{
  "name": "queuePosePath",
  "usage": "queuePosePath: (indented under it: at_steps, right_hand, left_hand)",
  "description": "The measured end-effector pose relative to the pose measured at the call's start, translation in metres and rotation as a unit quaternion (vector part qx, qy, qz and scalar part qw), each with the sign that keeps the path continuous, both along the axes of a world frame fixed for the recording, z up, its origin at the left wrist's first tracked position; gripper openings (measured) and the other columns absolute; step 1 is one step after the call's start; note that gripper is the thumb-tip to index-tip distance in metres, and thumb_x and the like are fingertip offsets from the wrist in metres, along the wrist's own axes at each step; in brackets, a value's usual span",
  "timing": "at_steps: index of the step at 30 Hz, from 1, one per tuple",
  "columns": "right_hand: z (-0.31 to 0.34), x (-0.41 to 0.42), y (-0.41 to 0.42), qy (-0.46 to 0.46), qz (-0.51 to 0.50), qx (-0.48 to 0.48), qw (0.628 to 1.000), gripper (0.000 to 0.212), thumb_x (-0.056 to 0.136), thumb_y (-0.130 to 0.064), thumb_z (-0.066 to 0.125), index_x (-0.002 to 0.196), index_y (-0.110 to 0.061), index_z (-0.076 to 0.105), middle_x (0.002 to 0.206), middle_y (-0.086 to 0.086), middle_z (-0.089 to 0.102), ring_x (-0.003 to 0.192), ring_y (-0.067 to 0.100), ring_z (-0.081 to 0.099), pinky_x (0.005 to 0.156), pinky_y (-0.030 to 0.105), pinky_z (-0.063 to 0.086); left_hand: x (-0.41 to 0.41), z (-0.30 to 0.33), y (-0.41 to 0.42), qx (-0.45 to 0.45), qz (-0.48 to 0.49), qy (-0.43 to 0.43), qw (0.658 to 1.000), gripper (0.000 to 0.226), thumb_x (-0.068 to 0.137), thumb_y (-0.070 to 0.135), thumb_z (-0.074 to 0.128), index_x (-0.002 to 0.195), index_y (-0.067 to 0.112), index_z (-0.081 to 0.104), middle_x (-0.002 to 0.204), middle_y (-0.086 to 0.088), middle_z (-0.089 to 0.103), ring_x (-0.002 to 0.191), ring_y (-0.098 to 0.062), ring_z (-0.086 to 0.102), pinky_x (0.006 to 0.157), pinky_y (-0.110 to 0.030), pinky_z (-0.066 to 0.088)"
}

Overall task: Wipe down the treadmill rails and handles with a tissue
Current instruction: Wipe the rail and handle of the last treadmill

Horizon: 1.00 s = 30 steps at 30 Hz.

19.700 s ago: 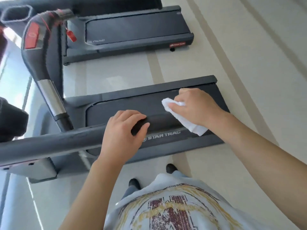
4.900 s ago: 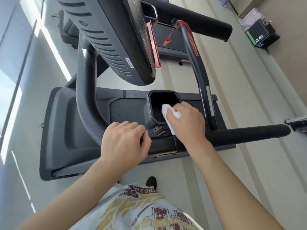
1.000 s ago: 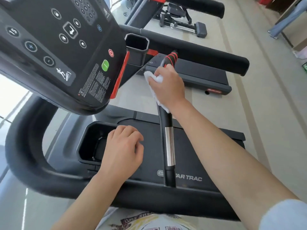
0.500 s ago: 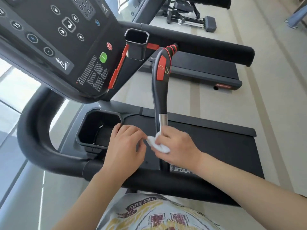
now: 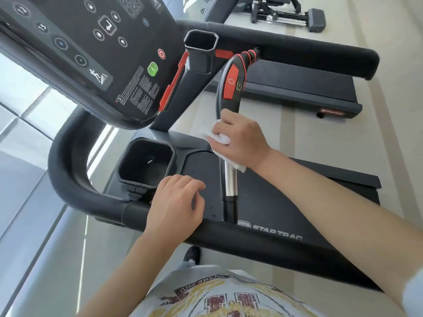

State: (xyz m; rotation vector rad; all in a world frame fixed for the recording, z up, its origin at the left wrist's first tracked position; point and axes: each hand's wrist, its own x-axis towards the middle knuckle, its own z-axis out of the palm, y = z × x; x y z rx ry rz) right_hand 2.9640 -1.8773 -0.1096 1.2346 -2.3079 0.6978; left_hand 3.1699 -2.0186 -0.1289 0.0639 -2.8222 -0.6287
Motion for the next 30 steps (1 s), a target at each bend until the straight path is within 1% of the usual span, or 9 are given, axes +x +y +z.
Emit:
queuePosePath:
  at_steps: [5,9,13,15,17,20,24,27,30]
  right_hand:
    - [-0.015,0.032,0.013,0.009,0.040,-0.008,0.999,0.029,0.096,-0.030,0.071,0.074,-0.012,0.067,0.077,0.003,0.052,0.064,0.019,0.046,0.051,0.036,0.044]
    - [-0.048,0.086,0.052,0.012,0.151,0.018,0.988,0.025,0.099,-0.028,0.073,0.079,-0.013,0.069,0.078,0.001,0.051,0.065,0.019,0.045,0.056,0.032,0.045]
    - [-0.051,0.076,0.066,0.026,0.251,0.063,0.965,0.026,0.100,-0.031,0.073,0.082,-0.013,0.066,0.082,0.003,0.052,0.067,0.020,0.047,0.056,0.029,0.042]
    - [-0.046,0.054,0.051,0.032,0.196,0.031,0.980,0.030,0.101,-0.034,0.070,0.081,-0.011,0.067,0.082,0.003,0.054,0.065,0.019,0.049,0.056,0.029,0.044]
    - [-0.034,0.026,0.031,-0.036,0.086,-0.061,0.994,0.034,0.102,-0.036,0.066,0.084,-0.007,0.066,0.084,0.005,0.054,0.063,0.019,0.049,0.055,0.030,0.046]
    - [-0.017,-0.005,0.011,-0.122,-0.009,-0.137,0.983,0.033,0.100,-0.035,0.064,0.091,-0.004,0.063,0.090,0.008,0.053,0.064,0.021,0.051,0.058,0.030,0.046]
    - [-0.028,0.009,0.015,-0.199,-0.028,-0.154,0.967,0.031,0.100,-0.040,0.062,0.100,-0.009,0.058,0.098,0.000,0.052,0.072,0.015,0.052,0.061,0.017,0.040]
    - [-0.047,0.035,0.039,-0.247,-0.004,-0.118,0.962,0.026,0.100,-0.044,0.058,0.101,-0.019,0.050,0.099,-0.007,0.045,0.074,0.012,0.047,0.065,0.026,0.037]
    - [-0.069,0.073,0.071,-0.276,0.070,-0.054,0.957,0.026,0.100,-0.047,0.058,0.100,-0.026,0.044,0.099,-0.008,0.039,0.069,0.011,0.042,0.063,0.018,0.032]
  left_hand:
    - [0.007,-0.002,0.010,0.002,0.026,0.010,1.000,0.024,0.091,0.017,0.053,0.096,0.016,0.076,0.087,0.007,0.072,0.084,-0.020,0.066,0.085,-0.041,0.054]
    - [0.017,-0.002,0.018,0.012,0.022,0.028,0.999,0.021,0.090,0.020,0.054,0.088,0.020,0.074,0.081,0.012,0.069,0.078,-0.015,0.063,0.078,-0.035,0.051]
    - [0.015,0.000,0.022,0.012,0.055,0.056,0.997,0.017,0.088,0.021,0.056,0.079,0.022,0.070,0.072,0.015,0.064,0.066,-0.011,0.055,0.064,-0.029,0.044]
    - [0.015,0.000,0.023,0.010,0.063,0.055,0.996,0.016,0.087,0.020,0.057,0.077,0.023,0.069,0.068,0.014,0.062,0.063,-0.011,0.053,0.061,-0.030,0.044]
    - [0.015,0.001,0.024,0.010,0.070,0.047,0.996,0.017,0.086,0.020,0.056,0.076,0.023,0.069,0.069,0.015,0.063,0.064,-0.010,0.056,0.062,-0.030,0.045]
    - [0.014,0.001,0.025,0.006,0.079,0.041,0.996,0.017,0.085,0.020,0.056,0.076,0.023,0.070,0.071,0.016,0.066,0.065,-0.008,0.059,0.064,-0.028,0.045]
    - [0.014,0.000,0.026,-0.003,0.082,0.040,0.996,0.015,0.084,0.017,0.059,0.076,0.023,0.070,0.070,0.015,0.066,0.064,-0.010,0.058,0.063,-0.027,0.044]
    - [0.013,0.000,0.028,-0.010,0.080,0.043,0.996,0.014,0.081,0.014,0.061,0.075,0.022,0.070,0.068,0.014,0.065,0.063,-0.011,0.058,0.061,-0.032,0.047]
    - [0.012,-0.001,0.027,-0.010,0.077,0.043,0.996,0.014,0.082,0.016,0.059,0.074,0.022,0.069,0.068,0.014,0.064,0.063,-0.012,0.058,0.061,-0.035,0.048]
